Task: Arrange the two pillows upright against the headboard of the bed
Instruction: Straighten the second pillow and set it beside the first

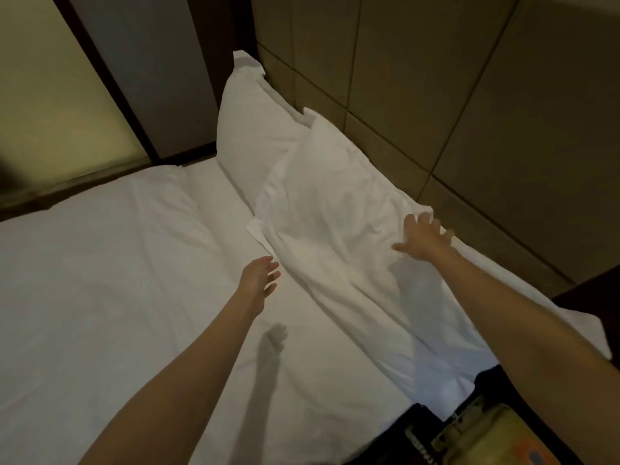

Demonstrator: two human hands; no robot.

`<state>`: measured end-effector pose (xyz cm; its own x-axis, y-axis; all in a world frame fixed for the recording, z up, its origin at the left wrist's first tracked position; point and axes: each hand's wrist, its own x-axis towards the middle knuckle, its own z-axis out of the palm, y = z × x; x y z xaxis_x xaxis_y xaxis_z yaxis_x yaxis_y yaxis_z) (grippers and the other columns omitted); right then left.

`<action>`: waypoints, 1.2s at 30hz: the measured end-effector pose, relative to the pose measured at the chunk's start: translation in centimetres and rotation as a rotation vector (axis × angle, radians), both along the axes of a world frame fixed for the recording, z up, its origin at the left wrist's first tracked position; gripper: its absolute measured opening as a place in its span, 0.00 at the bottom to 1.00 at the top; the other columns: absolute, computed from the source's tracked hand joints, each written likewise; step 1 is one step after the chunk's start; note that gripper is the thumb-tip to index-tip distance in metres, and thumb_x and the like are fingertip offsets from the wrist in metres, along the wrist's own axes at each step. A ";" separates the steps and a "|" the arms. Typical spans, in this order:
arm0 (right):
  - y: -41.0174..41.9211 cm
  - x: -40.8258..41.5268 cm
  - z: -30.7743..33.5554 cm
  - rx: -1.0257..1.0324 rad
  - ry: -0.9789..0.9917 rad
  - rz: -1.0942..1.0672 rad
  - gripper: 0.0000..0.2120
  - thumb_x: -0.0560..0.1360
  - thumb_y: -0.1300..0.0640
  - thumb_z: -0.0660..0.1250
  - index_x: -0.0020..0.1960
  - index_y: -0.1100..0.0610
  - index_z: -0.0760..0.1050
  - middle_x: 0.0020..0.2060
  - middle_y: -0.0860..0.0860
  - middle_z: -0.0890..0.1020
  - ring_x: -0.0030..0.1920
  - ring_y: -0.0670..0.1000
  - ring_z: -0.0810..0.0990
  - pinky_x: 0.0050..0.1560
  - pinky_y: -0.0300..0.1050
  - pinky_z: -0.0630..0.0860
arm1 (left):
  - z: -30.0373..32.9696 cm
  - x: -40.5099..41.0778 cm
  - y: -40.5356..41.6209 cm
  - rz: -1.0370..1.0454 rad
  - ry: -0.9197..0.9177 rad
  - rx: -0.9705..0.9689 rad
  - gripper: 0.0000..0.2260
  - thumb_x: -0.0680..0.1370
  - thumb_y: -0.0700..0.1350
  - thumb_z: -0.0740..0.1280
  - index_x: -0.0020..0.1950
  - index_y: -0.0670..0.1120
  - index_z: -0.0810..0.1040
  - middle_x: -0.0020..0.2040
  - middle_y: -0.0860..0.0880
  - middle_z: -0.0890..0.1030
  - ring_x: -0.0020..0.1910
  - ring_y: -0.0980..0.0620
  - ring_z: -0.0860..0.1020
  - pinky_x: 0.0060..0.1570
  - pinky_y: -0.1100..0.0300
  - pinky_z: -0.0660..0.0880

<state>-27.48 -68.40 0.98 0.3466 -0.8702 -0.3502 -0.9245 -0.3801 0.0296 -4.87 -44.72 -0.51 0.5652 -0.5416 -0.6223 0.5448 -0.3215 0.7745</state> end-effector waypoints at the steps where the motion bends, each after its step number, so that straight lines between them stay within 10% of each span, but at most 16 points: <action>1: -0.3 -0.4 -0.9 -0.013 -0.003 -0.028 0.38 0.71 0.37 0.64 0.72 0.53 0.53 0.76 0.58 0.51 0.73 0.64 0.56 0.66 0.67 0.58 | 0.1 0.2 -0.2 -0.017 -0.012 0.007 0.14 0.81 0.43 0.59 0.65 0.42 0.73 0.58 0.45 0.77 0.56 0.48 0.76 0.54 0.56 0.68; 9: 0.0 -1.4 -5.1 -0.227 -0.128 -0.120 0.50 0.65 0.42 0.74 0.74 0.54 0.48 0.69 0.60 0.63 0.58 0.64 0.73 0.55 0.57 0.70 | -0.4 0.6 -1.4 -0.016 -0.001 0.039 0.07 0.79 0.43 0.62 0.53 0.44 0.78 0.48 0.49 0.82 0.48 0.51 0.80 0.42 0.62 0.73; 14: -1.1 -1.4 -3.6 -0.220 -0.386 -0.147 0.07 0.75 0.58 0.65 0.47 0.59 0.68 0.46 0.60 0.78 0.44 0.62 0.78 0.37 0.48 0.69 | -0.9 -0.2 -2.0 -0.016 0.030 0.046 0.08 0.79 0.42 0.62 0.54 0.44 0.78 0.46 0.50 0.81 0.44 0.53 0.80 0.40 0.63 0.73; 19: -2.7 -1.0 1.1 -0.251 -0.938 -0.341 0.18 0.72 0.66 0.62 0.28 0.54 0.59 0.28 0.49 0.66 0.30 0.51 0.66 0.30 0.44 0.61 | -1.4 -1.5 -3.3 -0.051 0.018 0.090 0.08 0.79 0.41 0.61 0.54 0.43 0.77 0.44 0.50 0.81 0.42 0.53 0.79 0.38 0.64 0.71; 26: -0.7 0.0 5.5 -0.400 -1.405 -0.420 0.22 0.69 0.57 0.67 0.29 0.51 0.53 0.27 0.45 0.58 0.29 0.44 0.56 0.28 0.39 0.54 | -0.8 -1.5 -5.1 -0.087 0.017 0.056 0.06 0.79 0.41 0.61 0.45 0.46 0.78 0.43 0.50 0.81 0.41 0.54 0.79 0.38 0.63 0.70; 36: 1.0 -4.7 -0.9 -0.109 -0.727 -0.440 0.11 0.75 0.54 0.66 0.49 0.58 0.66 0.46 0.57 0.77 0.46 0.60 0.78 0.42 0.50 0.74 | -1.2 -0.6 -6.3 -0.245 -0.243 0.169 0.09 0.79 0.40 0.60 0.54 0.40 0.78 0.44 0.46 0.81 0.39 0.50 0.78 0.38 0.63 0.70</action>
<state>-32.18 -67.37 0.05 0.0754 -0.9940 -0.0789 -0.7906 -0.0114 -0.6122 -5.51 -51.05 -1.71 0.5737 -0.5801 -0.5782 0.2427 -0.5538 0.7965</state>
